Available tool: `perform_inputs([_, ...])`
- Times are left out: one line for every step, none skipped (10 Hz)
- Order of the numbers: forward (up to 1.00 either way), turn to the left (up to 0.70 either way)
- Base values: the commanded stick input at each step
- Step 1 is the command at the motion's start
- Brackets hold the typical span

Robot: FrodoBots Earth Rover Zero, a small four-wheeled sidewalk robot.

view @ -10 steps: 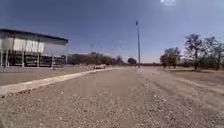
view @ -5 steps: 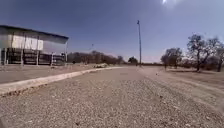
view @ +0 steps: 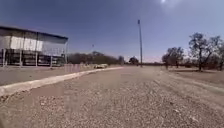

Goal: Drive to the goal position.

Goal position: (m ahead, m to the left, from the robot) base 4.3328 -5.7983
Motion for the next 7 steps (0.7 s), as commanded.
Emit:
perform_inputs([0.70,-0.33])
perform_inputs([0.70,-0.28])
perform_inputs([0.70,0.00])
perform_inputs([0.70,0.00])
perform_inputs([0.70,0.00])
perform_inputs([0.70,0.00])
perform_inputs([0.70,0.00])
